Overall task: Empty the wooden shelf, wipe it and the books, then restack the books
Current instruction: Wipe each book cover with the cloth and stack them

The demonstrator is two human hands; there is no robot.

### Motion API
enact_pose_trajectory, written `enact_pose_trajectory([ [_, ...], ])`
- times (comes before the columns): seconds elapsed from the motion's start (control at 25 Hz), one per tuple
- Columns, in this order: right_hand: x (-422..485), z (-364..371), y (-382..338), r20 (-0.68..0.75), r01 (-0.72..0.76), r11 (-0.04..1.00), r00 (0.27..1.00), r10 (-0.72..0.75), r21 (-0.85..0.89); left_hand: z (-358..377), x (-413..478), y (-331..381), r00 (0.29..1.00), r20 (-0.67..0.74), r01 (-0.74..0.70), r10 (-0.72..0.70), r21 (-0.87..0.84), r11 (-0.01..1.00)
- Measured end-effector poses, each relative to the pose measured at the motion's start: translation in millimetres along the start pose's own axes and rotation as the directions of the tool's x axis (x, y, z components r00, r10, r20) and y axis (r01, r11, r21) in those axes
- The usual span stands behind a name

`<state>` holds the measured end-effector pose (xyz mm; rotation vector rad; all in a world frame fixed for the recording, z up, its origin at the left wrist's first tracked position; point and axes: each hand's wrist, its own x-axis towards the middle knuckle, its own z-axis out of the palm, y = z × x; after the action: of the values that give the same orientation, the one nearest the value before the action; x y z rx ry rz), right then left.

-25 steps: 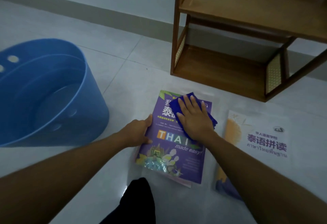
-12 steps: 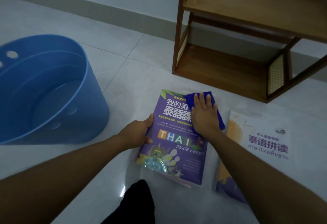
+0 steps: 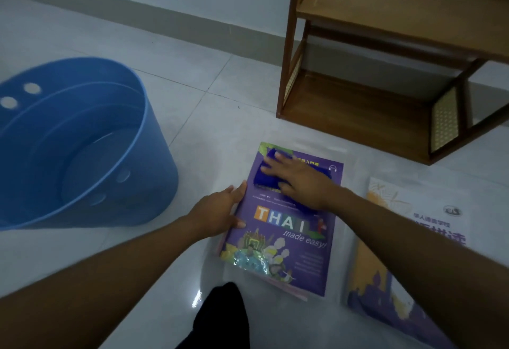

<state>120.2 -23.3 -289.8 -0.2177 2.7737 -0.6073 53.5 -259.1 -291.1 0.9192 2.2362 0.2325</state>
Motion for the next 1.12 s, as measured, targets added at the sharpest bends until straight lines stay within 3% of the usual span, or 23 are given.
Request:
enact_pose_trajectory([
  [0.08,24,-1,-7,-0.082,-0.213,0.976,0.973,0.216,0.036,1,1,-1,1.0,-0.006,0.009,-0.009,-0.018,1.0],
  [0.16,31,9,-28,-0.119,-0.315,0.949,0.943,0.311,-0.015,1,1,-2,1.0,-0.019,0.013,-0.013,-0.03,0.999],
  [0.4,-48,46,-46,-0.067,-0.06,0.994,0.996,0.054,-0.086,-1,-6,-1,0.996,-0.081,-0.032,0.024,-0.091,0.995],
  [0.64,-41,54,-65,-0.153,-0.352,0.936,0.926,0.344,-0.023,3,-31,-3,0.971,0.204,-0.124,0.126,-0.02,0.992],
  [0.76,-41,71,-91,-0.157,-0.267,0.961,0.954,0.254,-0.069,12,-30,-5,0.988,0.123,-0.099,0.094,0.036,0.994],
  [0.84,-56,89,-104,-0.159,-0.132,0.982,0.981,0.11,-0.138,13,-30,-6,0.991,0.105,-0.085,0.08,0.041,0.996],
  [1.0,-82,89,-81,-0.014,0.162,0.969,0.986,-0.167,-0.189,11,-30,-5,0.986,0.137,-0.103,0.095,0.051,0.993],
  [1.12,-77,80,-72,-0.138,-0.07,0.994,0.989,0.058,-0.084,13,-30,-3,0.988,0.134,-0.088,0.077,0.077,0.993],
])
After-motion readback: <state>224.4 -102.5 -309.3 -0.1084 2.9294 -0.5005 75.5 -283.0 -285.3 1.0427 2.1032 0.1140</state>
